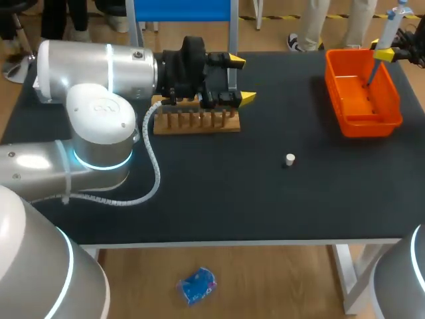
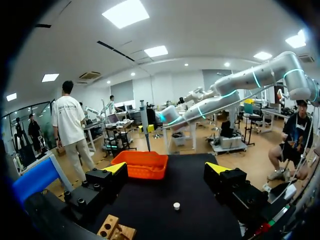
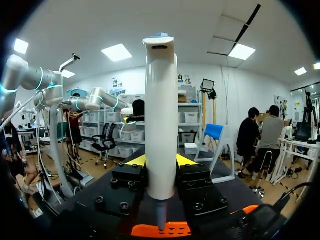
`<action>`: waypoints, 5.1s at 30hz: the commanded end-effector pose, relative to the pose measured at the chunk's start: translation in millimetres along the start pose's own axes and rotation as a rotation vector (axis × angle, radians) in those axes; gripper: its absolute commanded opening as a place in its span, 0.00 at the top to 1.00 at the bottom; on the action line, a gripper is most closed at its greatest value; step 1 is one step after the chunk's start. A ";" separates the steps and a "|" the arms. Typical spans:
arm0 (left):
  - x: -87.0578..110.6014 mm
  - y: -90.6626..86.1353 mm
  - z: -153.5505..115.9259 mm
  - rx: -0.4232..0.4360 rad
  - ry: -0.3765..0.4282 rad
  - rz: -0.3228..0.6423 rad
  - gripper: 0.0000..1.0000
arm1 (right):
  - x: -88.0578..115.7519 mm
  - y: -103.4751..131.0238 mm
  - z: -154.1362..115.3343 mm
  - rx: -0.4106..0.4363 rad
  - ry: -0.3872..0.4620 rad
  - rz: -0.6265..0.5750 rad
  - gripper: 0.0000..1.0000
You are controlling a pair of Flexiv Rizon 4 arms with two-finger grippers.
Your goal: Invert the test tube, pick up the pipette, mount the tip to pipette, aspirate from beaker and dispense into the tube, eject the tip, return the pipette, and cap with the stopper.
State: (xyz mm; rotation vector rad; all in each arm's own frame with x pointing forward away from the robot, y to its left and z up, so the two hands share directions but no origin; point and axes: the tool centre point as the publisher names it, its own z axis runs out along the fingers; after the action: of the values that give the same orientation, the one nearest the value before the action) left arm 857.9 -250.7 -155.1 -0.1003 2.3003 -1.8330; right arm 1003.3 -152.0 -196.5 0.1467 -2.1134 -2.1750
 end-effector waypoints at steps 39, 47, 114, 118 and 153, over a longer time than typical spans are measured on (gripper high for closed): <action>-9.0 13.0 -2.6 0.027 0.024 0.013 0.00 | 71.3 2.2 31.2 0.052 -0.081 0.027 1.00; -9.0 13.0 -2.6 0.027 0.024 0.013 0.00 | 85.8 -18.2 78.2 0.010 -0.131 0.025 1.00; -9.0 13.0 -2.6 0.027 0.024 0.013 0.00 | 103.6 -32.0 301.2 -0.061 -0.050 -0.129 1.00; -9.0 13.0 -2.6 0.027 0.024 0.013 0.00 | 98.1 -30.0 320.2 -0.059 -0.041 -0.135 1.00; -9.0 13.0 -2.6 0.027 0.024 0.013 0.00 | 84.1 -28.1 366.9 -0.113 -0.101 -0.151 1.00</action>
State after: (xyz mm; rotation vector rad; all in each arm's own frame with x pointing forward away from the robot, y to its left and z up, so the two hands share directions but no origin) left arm 868.0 -243.7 -165.7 -0.0578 2.2909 -1.8671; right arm 869.0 201.7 -212.9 0.2000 -2.0862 -2.4239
